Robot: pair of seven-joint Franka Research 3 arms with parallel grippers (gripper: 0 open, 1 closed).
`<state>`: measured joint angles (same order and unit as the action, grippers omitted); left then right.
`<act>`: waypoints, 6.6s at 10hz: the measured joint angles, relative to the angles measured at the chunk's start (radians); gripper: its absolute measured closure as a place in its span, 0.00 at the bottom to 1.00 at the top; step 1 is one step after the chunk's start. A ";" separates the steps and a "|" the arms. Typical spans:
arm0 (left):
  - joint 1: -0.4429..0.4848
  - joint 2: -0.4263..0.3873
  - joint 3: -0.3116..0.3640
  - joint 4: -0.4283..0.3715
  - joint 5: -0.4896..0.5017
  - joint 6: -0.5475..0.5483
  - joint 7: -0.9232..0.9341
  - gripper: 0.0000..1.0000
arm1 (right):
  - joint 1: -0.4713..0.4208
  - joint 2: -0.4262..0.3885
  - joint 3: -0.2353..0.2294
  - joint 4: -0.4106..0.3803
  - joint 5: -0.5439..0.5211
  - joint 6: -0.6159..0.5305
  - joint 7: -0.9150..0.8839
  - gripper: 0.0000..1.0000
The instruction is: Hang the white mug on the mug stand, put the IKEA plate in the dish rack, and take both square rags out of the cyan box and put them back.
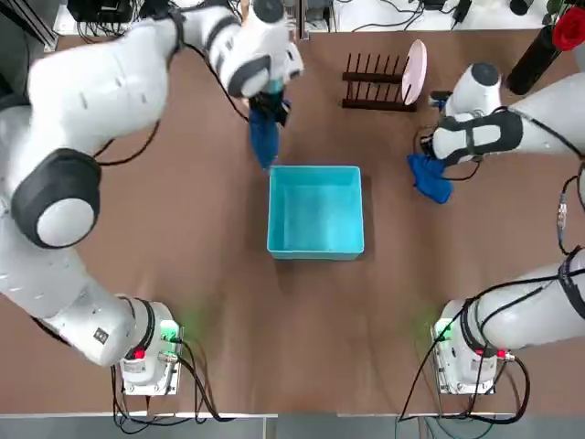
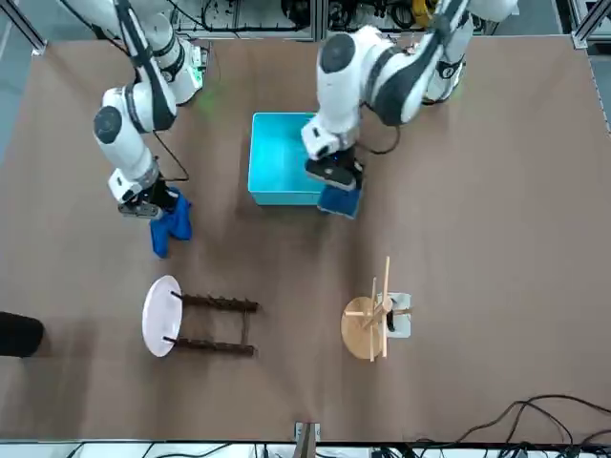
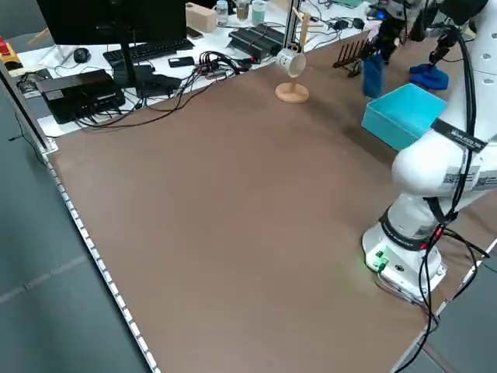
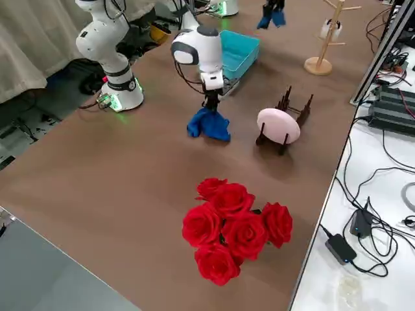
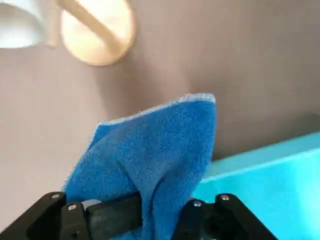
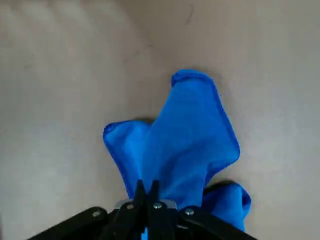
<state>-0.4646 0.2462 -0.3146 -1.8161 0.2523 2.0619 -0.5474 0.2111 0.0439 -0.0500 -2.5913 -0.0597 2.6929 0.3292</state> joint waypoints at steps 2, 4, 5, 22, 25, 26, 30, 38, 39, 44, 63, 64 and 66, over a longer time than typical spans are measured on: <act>0.114 -0.006 0.001 -0.011 -0.009 -0.003 0.041 1.00 | 0.016 0.000 -0.002 -0.001 0.000 0.000 0.030 0.96; 0.225 0.007 0.002 -0.053 -0.011 -0.004 0.092 1.00 | 0.007 0.001 -0.013 -0.002 0.000 -0.001 0.026 0.96; 0.278 0.023 0.002 -0.066 -0.012 -0.003 0.134 1.00 | -0.019 0.002 -0.016 -0.003 -0.001 -0.001 -0.011 0.96; 0.468 0.266 0.017 -0.220 -0.013 0.178 0.301 1.00 | -0.039 -0.001 -0.001 -0.001 0.000 -0.052 -0.080 0.96; 0.471 0.266 0.117 -0.220 -0.013 0.160 0.332 1.00 | 0.018 -0.087 -0.001 0.016 0.000 -0.209 -0.040 0.96; 0.472 0.266 0.156 -0.224 -0.013 0.157 0.374 1.00 | 0.037 -0.141 -0.001 0.027 0.001 -0.286 -0.039 0.96; 0.480 0.262 0.276 -0.232 -0.013 0.154 0.547 1.00 | 0.166 -0.352 0.001 0.185 0.070 -0.658 0.018 0.96; 0.515 0.223 0.423 -0.247 -0.050 0.199 0.820 1.00 | 0.690 -0.357 0.011 0.378 0.088 -0.724 0.760 0.96; 0.491 0.223 0.403 -0.247 -0.072 0.203 0.797 1.00 | 0.737 -0.309 0.013 0.376 0.079 -0.689 0.819 0.96; 0.454 0.253 0.121 -0.184 -0.107 0.217 0.368 1.00 | 0.771 -0.111 0.012 0.372 0.033 -0.605 0.862 0.96; 0.438 0.316 0.617 -0.185 -0.131 0.212 0.896 1.00 | 0.554 0.028 -0.019 0.611 -0.028 -0.685 0.930 0.00; 0.441 0.296 0.617 -0.185 -0.138 0.212 0.916 1.00 | 0.498 0.028 -0.021 0.624 -0.028 -0.685 0.882 0.00; 0.412 0.212 0.604 -0.171 -0.143 0.140 0.916 1.00 | 0.387 0.029 -0.023 0.636 -0.025 -0.687 0.749 0.00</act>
<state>-0.0529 0.4579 0.2897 -1.9872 0.1089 2.2018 0.3690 0.5980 0.0729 -0.0734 -1.9549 -0.0843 2.0060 1.0783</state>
